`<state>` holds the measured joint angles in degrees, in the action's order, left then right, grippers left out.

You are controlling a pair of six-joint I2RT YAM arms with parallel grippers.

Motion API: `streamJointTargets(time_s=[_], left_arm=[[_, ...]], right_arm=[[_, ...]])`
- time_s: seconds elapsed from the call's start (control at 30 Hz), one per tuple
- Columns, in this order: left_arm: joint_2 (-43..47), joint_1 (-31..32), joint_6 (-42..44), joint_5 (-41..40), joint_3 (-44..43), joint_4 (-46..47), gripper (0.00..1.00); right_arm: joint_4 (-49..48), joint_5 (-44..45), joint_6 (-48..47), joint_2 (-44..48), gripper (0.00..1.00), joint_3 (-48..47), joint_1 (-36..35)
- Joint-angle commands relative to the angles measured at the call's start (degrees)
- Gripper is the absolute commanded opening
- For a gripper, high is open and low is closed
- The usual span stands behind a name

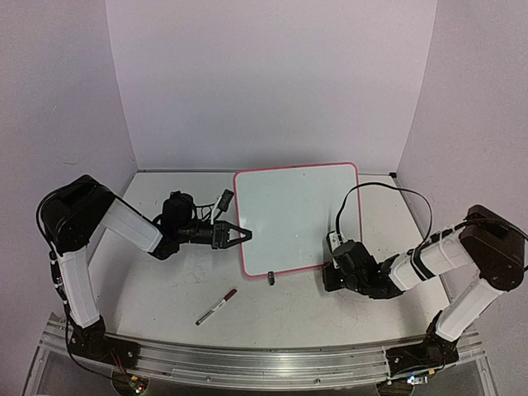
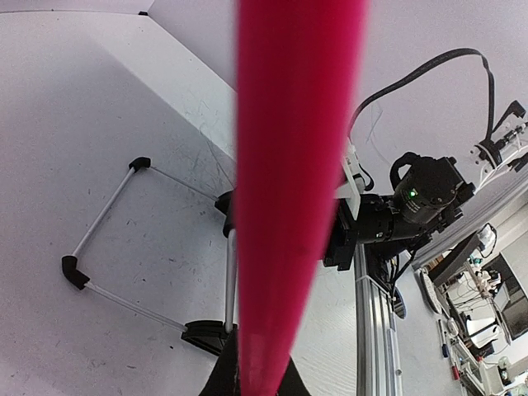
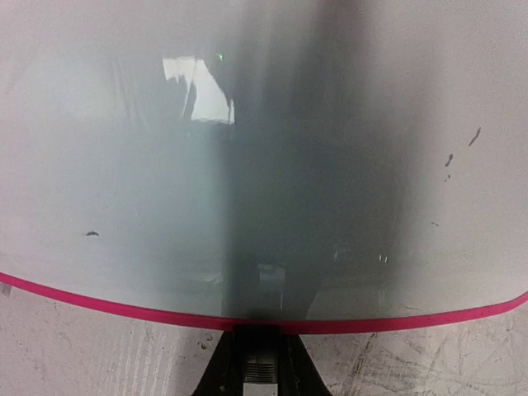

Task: Write a sentence on the whiteboard
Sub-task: Move the whiteboard to the center of the board, then pick up the whiteboard marker from the corner of the board.

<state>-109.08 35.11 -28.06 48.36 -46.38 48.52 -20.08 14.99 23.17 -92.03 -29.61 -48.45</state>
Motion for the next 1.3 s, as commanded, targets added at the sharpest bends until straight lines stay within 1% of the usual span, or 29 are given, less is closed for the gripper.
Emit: streamJointTargets(time_s=[0.0,0.2,0.33,0.5,0.67,0.77,0.83,0.87,1.0,1.13,1.17,1.2,1.27], left_arm=[[2.64,-2.07,-0.07,0.36,2.78,-3.43,0.00],[4.88,-2.07,0.51,-2.76,4.83,-2.69,0.00],[4.96,-2.06,0.36,-2.41,3.96,-2.41,0.00],[4.56,-2.36,0.32,-1.14,5.10,-2.34,0.00],[5.73,-3.28,1.13,-1.88,7.46,-2.30,0.00],[4.00,-2.97,0.44,-0.76,6.64,-2.35,0.00],[3.35,-2.95,-0.19,-1.39,6.10,-2.25,0.01],[3.34,-2.95,-0.51,-1.89,5.93,-2.27,0.04],[5.18,-2.95,-1.10,-4.44,6.21,-2.30,0.30],[7.62,-2.95,-1.53,-5.40,7.29,-2.32,0.43],[8.24,-2.95,-1.83,-5.77,7.67,-2.43,0.47],[9.16,-3.01,-2.07,-6.37,8.29,-2.58,0.51],[11.71,-3.11,-2.42,-7.99,10.09,-3.21,0.57]], right_arm=[[-0.89,5.43,3.69,0.53,0.00,0.05,0.55],[0.40,7.90,5.70,0.35,0.00,-0.18,0.59],[0.75,8.57,6.88,-0.13,0.00,-0.06,0.55],[0.58,8.58,6.42,0.53,0.00,0.01,0.55],[0.57,8.70,6.26,0.51,0.00,-0.11,0.55],[0.62,8.32,5.38,-0.10,0.00,-0.68,0.33],[1.39,8.44,5.08,-0.17,0.01,-1.37,-0.21],[2.02,8.46,5.17,0.00,0.05,-1.75,-0.55],[6.32,8.94,7.76,2.54,0.43,-2.92,-2.61],[11.86,8.74,10.85,6.17,0.69,-3.22,-5.22],[12.90,8.79,11.74,7.05,0.75,-3.19,-6.04],[14.60,8.74,12.86,8.15,0.78,-3.18,-6.84],[17.97,8.32,15.08,11.45,0.83,-2.98,-8.29]])
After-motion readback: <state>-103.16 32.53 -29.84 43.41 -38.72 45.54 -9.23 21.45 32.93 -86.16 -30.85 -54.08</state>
